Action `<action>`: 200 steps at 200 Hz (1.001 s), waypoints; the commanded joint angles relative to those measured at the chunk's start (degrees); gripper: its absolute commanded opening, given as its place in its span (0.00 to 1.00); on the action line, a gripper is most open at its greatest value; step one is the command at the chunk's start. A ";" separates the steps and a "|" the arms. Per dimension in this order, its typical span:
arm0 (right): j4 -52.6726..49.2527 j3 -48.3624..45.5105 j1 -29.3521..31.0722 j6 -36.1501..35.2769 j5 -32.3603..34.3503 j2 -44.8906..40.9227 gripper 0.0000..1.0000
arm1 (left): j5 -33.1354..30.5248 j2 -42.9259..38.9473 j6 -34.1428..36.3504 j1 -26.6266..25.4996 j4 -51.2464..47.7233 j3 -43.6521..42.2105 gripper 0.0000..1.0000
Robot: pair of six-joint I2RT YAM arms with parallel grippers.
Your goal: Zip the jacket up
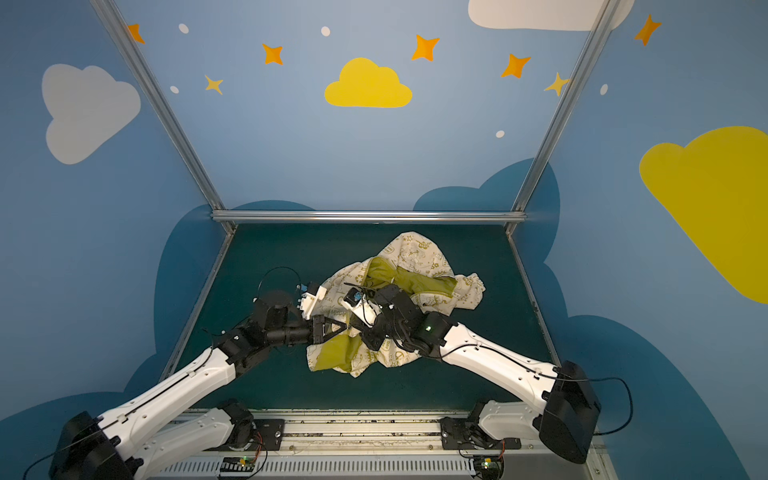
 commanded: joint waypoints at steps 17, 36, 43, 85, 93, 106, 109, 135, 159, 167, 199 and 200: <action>0.71 2.37 -3.94 0.03 5.34 -1.73 0.00 | 0.68 -0.17 4.30 -0.30 -12.84 1.42 0.04; 3.31 0.74 -2.59 -0.98 0.92 -3.82 0.00 | -0.05 -0.63 4.04 -0.06 -10.54 2.18 0.05; 3.83 0.21 -1.97 -1.11 -0.17 -4.37 0.00 | 0.55 -0.78 2.93 0.07 -7.81 1.94 0.07; 5.76 -2.37 0.05 -0.20 -1.62 -5.47 0.00 | 2.53 -1.03 -1.16 0.04 -0.34 2.00 0.12; 5.89 -2.38 0.14 -0.06 -1.61 -5.37 0.00 | 2.37 -1.36 -1.38 0.04 0.04 1.88 0.12; 6.05 -2.14 0.23 -0.06 -1.79 -5.00 0.00 | 2.07 -1.87 -1.64 0.08 0.57 1.52 0.09; 6.03 -2.04 0.30 -0.02 -1.79 -4.91 0.00 | 2.01 -1.94 -1.64 0.04 0.64 1.46 0.06; 4.99 -0.60 0.41 0.24 0.37 -4.28 0.00 | 0.93 -2.86 -1.43 0.06 -0.57 0.97 0.03; 1.65 2.28 0.44 0.52 4.96 -3.74 0.00 | -0.13 -3.53 0.57 -0.03 -5.81 1.44 0.04; 0.58 3.28 0.41 0.44 6.80 -3.53 0.00 | -0.66 -3.66 1.57 -0.14 -8.17 2.01 0.03; -4.13 6.91 0.41 -3.86 13.80 -1.74 0.00 | 0.87 -2.90 3.76 -0.56 -13.07 3.19 0.03; -4.29 7.01 0.41 -4.09 13.96 -1.60 0.00 | 0.97 -2.90 3.74 -0.58 -13.09 3.19 0.03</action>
